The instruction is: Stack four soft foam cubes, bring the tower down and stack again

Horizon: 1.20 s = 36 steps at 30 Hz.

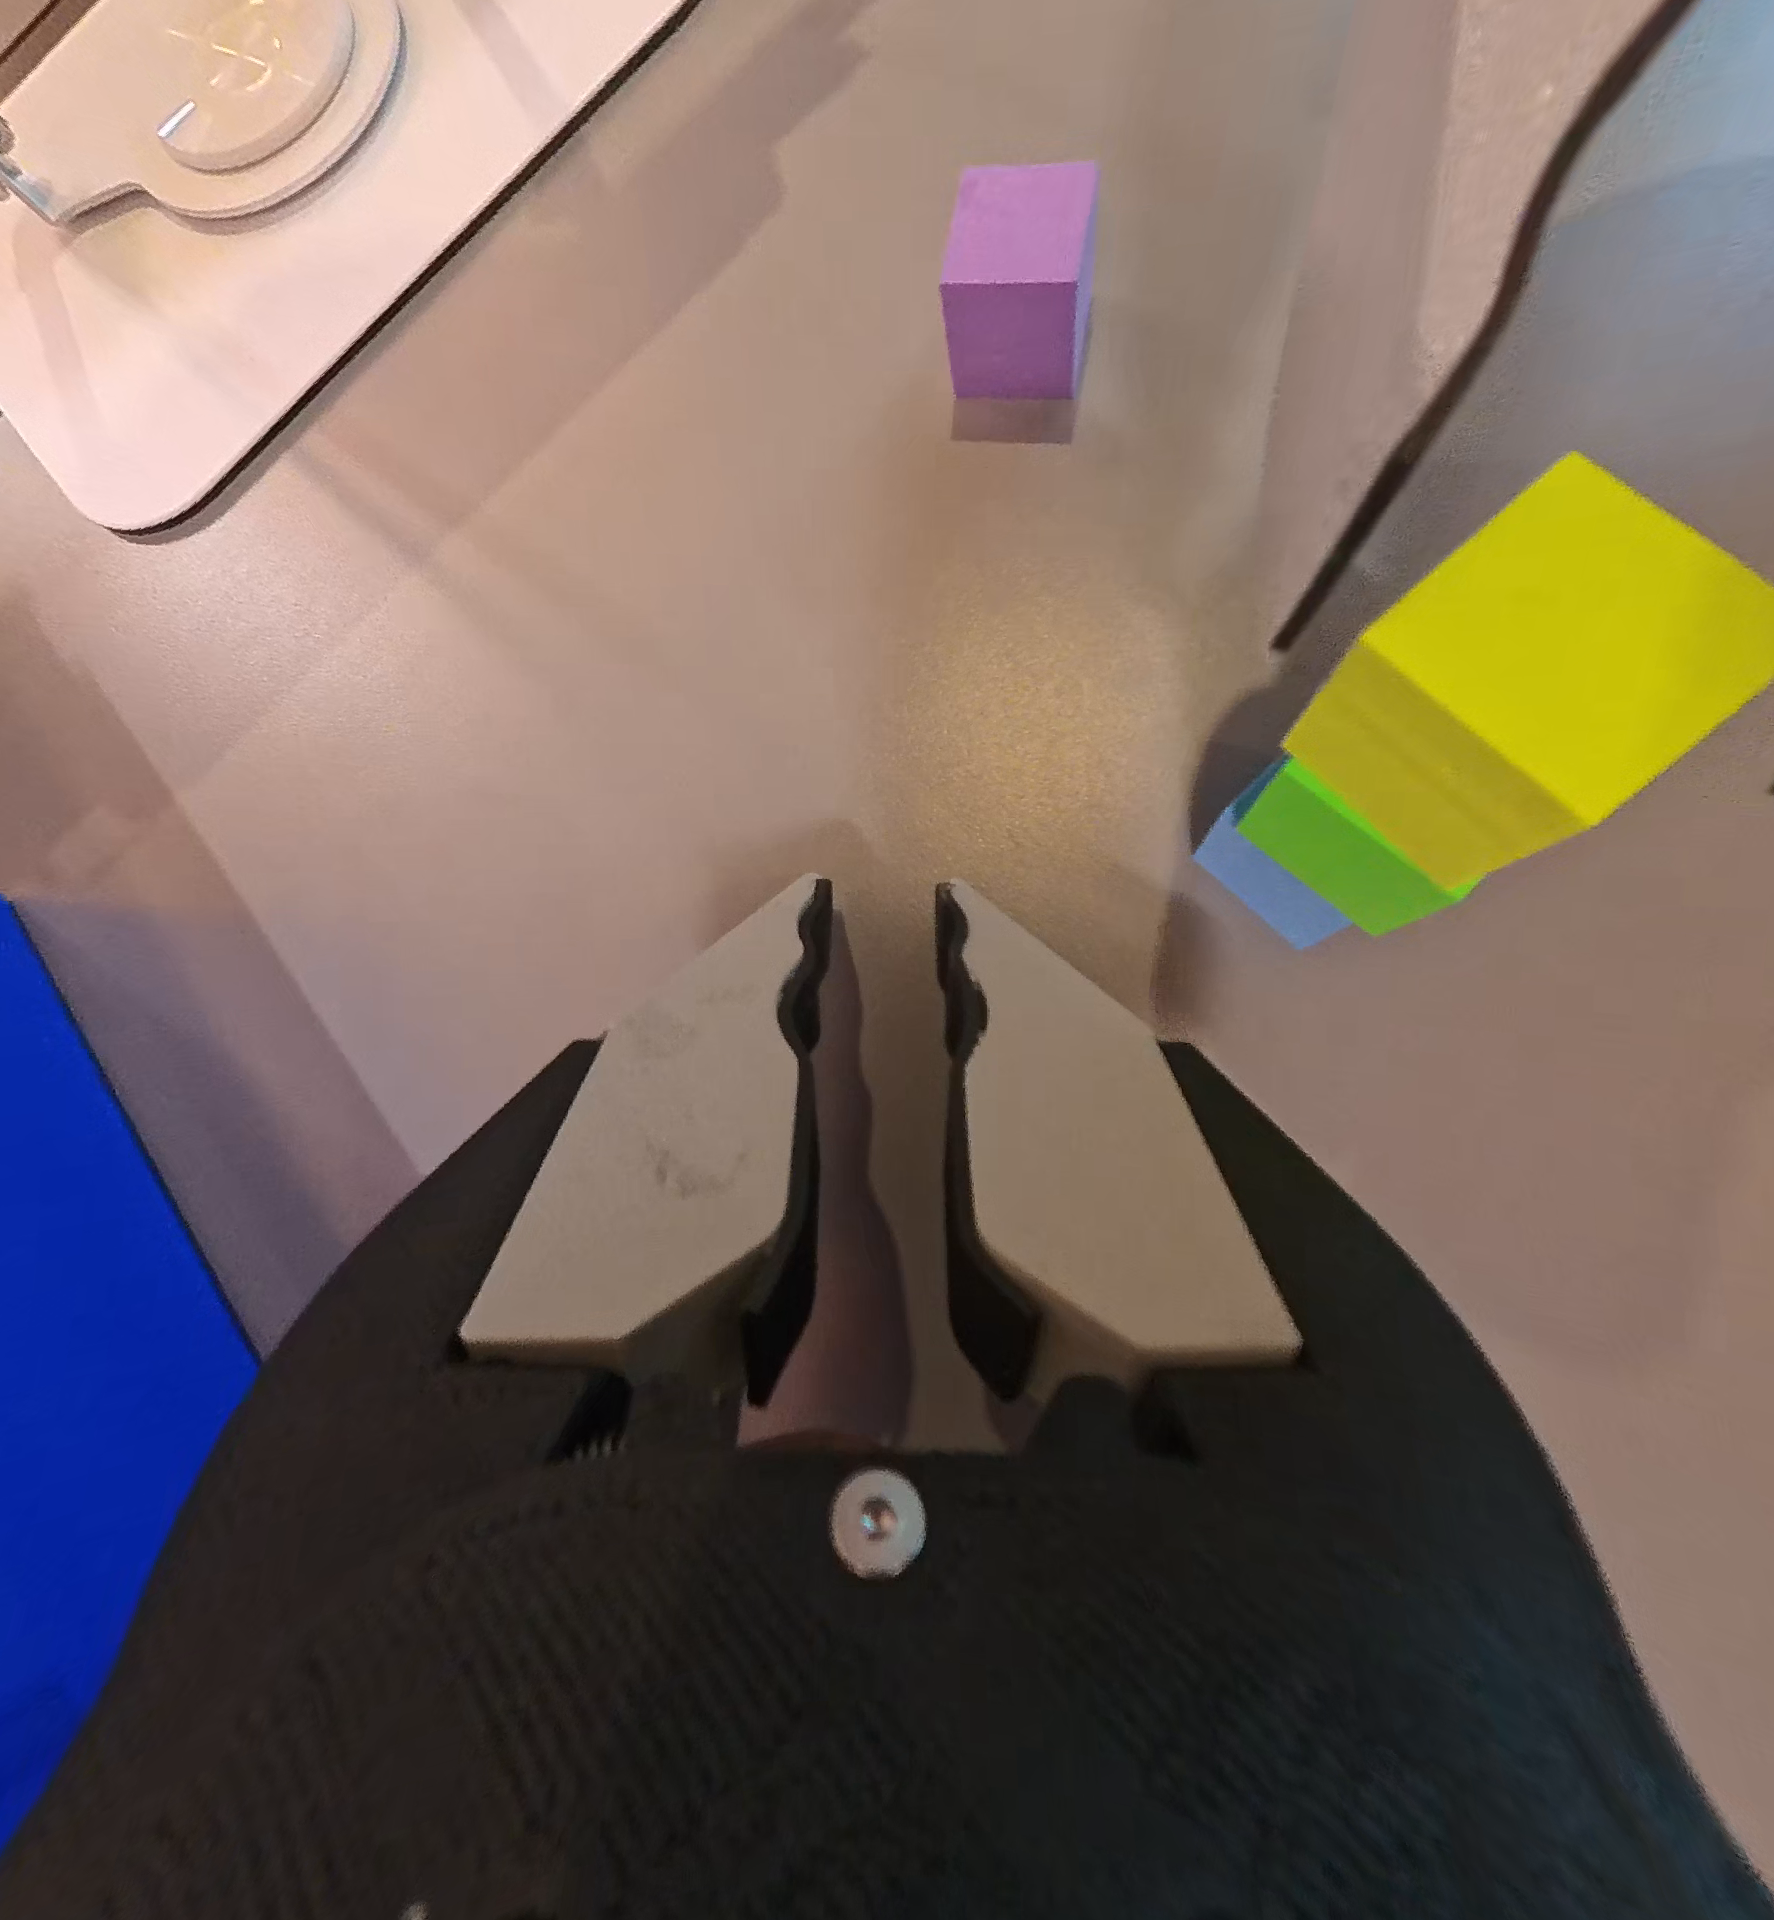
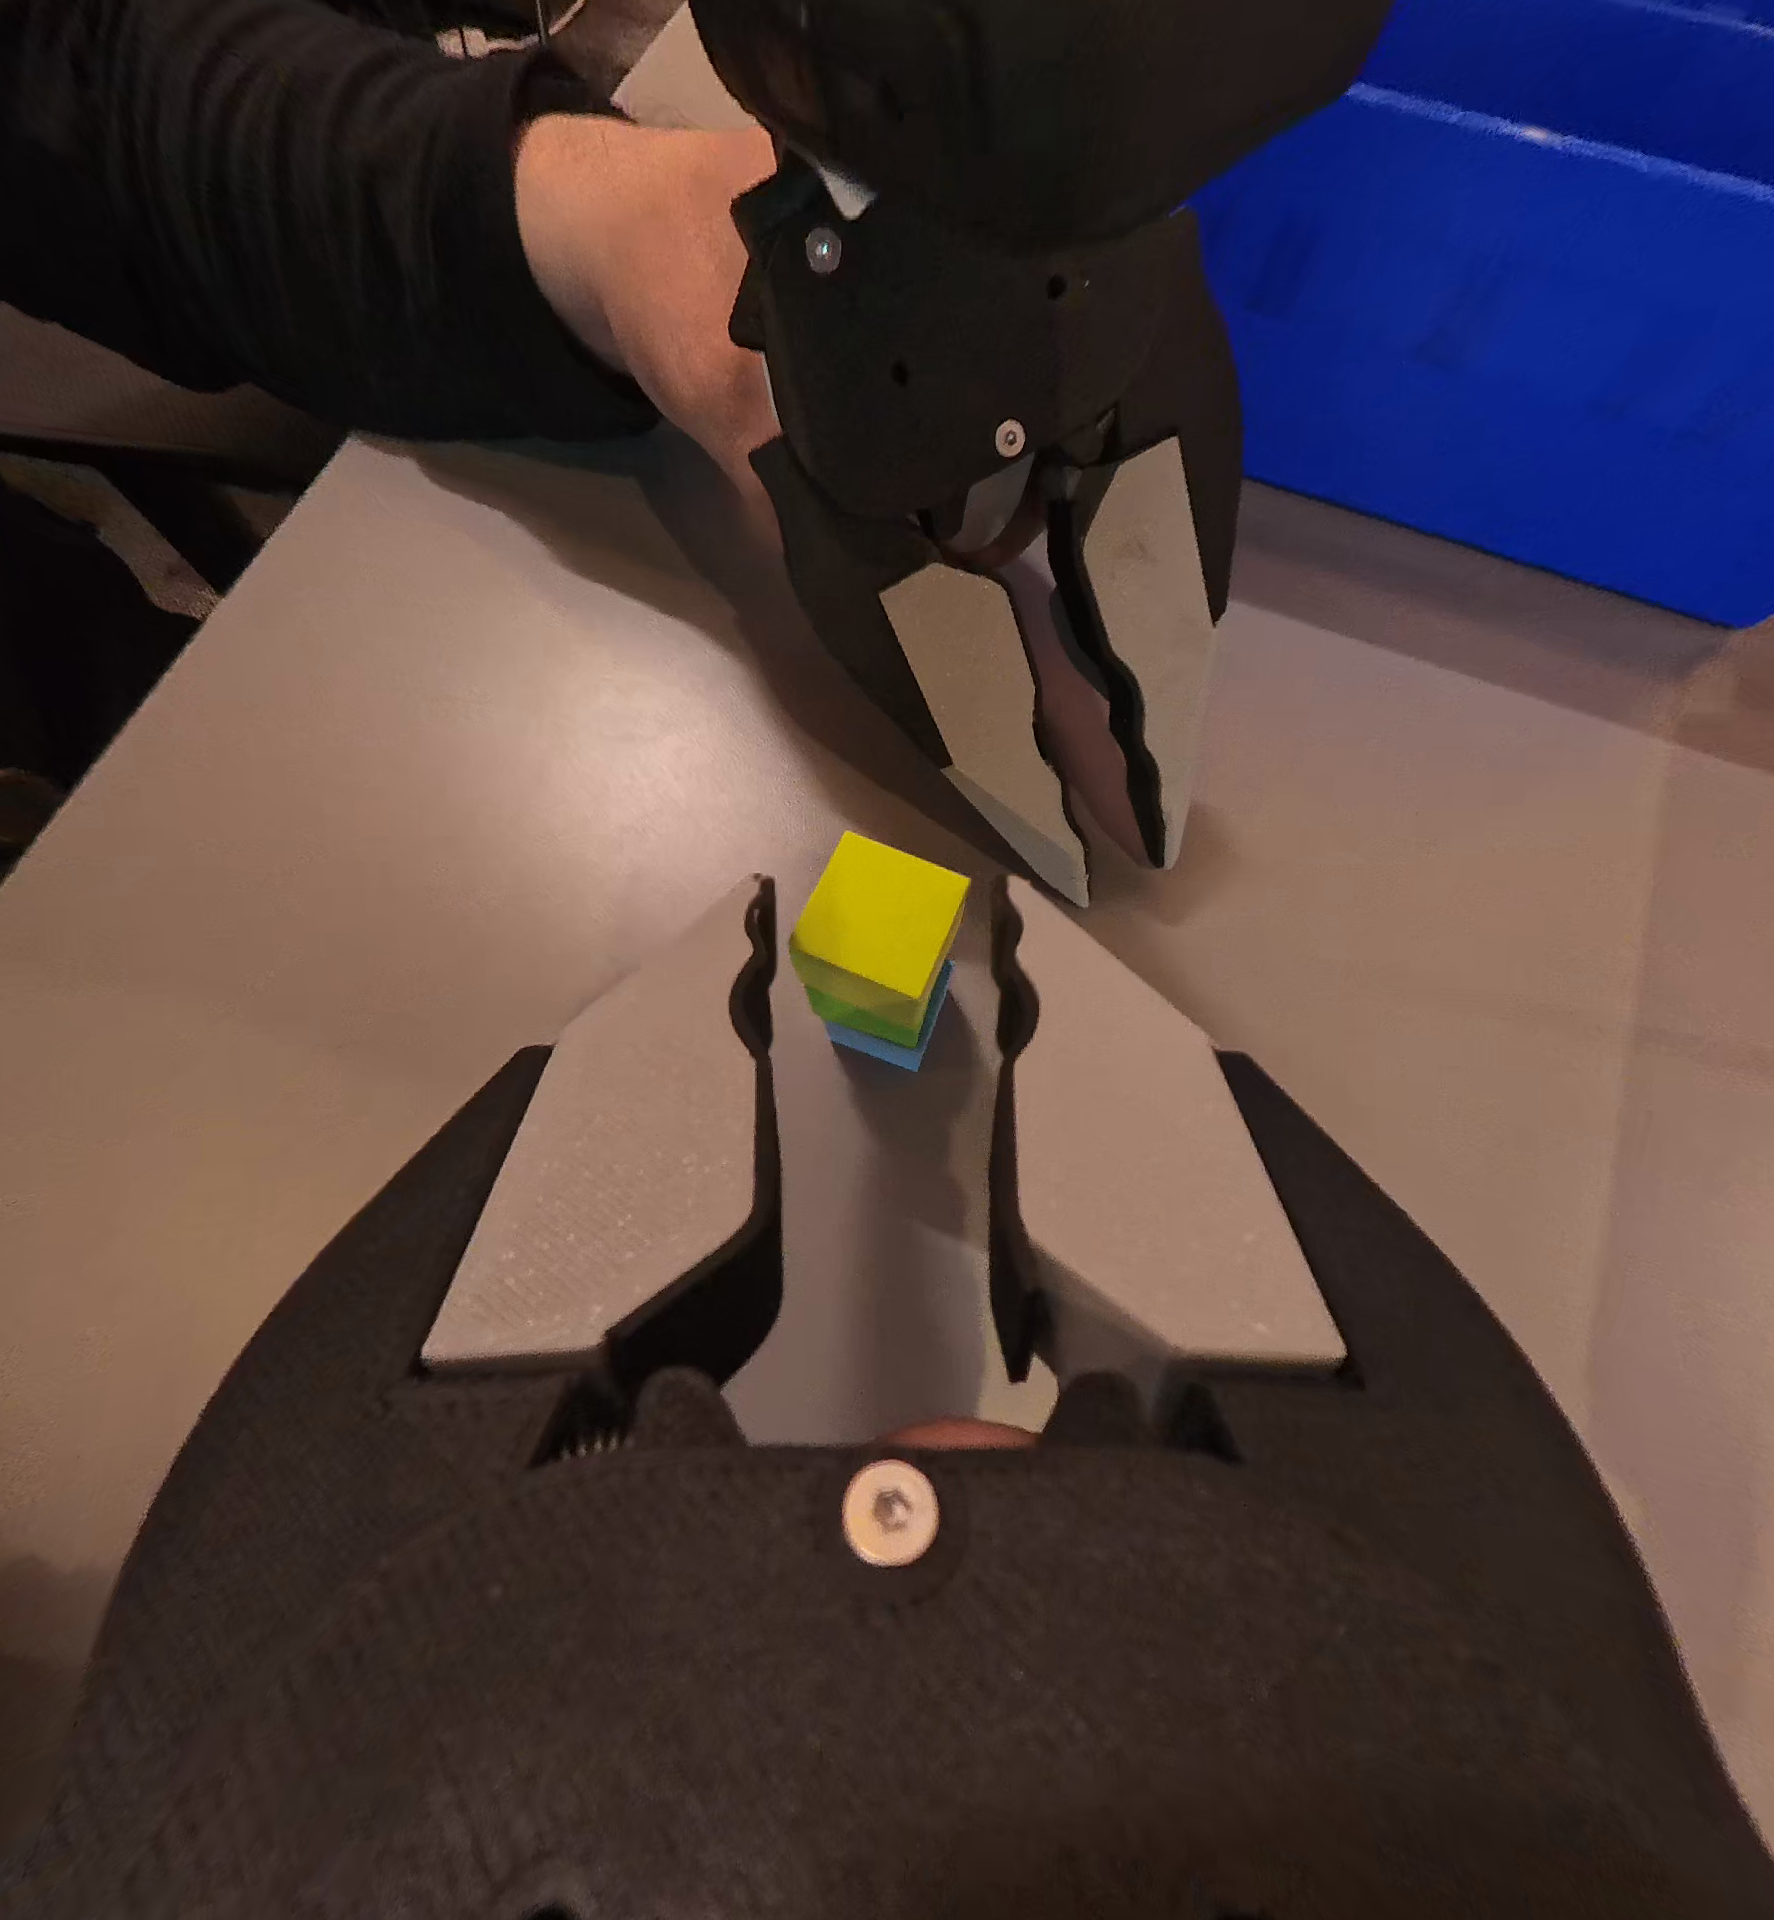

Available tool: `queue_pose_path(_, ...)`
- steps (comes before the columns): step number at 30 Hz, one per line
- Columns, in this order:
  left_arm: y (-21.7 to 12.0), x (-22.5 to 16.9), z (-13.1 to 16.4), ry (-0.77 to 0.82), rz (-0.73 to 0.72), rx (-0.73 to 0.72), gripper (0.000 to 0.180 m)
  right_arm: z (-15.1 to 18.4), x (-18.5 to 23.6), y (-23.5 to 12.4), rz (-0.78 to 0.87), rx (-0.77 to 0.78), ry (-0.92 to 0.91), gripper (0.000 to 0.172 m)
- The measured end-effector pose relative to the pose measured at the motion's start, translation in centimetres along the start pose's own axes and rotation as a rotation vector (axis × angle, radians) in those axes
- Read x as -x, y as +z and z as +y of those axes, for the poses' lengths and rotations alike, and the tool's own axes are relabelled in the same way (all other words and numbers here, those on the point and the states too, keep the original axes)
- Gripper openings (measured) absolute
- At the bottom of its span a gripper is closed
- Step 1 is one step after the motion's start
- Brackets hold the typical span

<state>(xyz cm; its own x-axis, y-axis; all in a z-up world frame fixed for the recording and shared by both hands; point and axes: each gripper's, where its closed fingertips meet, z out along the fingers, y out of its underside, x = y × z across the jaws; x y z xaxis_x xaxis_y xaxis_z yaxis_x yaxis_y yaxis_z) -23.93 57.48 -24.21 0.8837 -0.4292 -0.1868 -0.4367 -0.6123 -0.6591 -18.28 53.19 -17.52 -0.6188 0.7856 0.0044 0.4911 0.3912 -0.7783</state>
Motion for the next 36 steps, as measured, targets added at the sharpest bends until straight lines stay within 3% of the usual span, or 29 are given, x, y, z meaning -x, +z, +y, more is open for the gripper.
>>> queue_pose_path(4, 0.0, 0.0, 0.1, -0.001, -0.001, 0.003, 0.018, -0.8, -0.7, -0.8, 0.033, -0.048, 0.030, 0.046)
queue_pose_path(7, 0.0, 0.1, 0.0, -0.003, -0.004, 0.001, 0.018, -0.4, -3.5, -2.5, 0.186, -0.040, 0.097, 0.045)
queue_pose_path(14, -0.1, 0.2, 0.1, -0.008, -0.005, 0.001, 0.018, 6.3, -10.7, -7.3, 0.613, 0.172, 0.555, 0.052)
queue_pose_path(17, 0.0, 0.1, 0.1, -0.003, -0.004, 0.004, 0.018, 7.3, -10.2, -6.2, 0.578, 0.201, 0.679, 0.051)
queue_pose_path(21, 0.0, 0.1, 0.1, -0.002, -0.003, 0.004, 0.018, 8.8, -10.1, -5.5, 0.628, 0.320, 0.689, 0.051)
queue_pose_path(29, 0.0, 0.0, 0.0, 0.003, -0.002, 0.004, 0.018, 10.7, -10.1, -3.3, 0.602, 0.386, 0.714, 0.045)
queue_pose_path(30, 0.0, 0.0, 0.0, 0.003, -0.003, 0.003, 0.018, 10.8, -10.1, -3.2, 0.604, 0.393, 0.702, 0.030)
queue_pose_path(36, -0.1, 0.0, 0.0, 0.006, -0.003, 0.003, 0.018, 8.8, -9.4, -3.9, 0.566, 0.374, 0.610, 0.029)
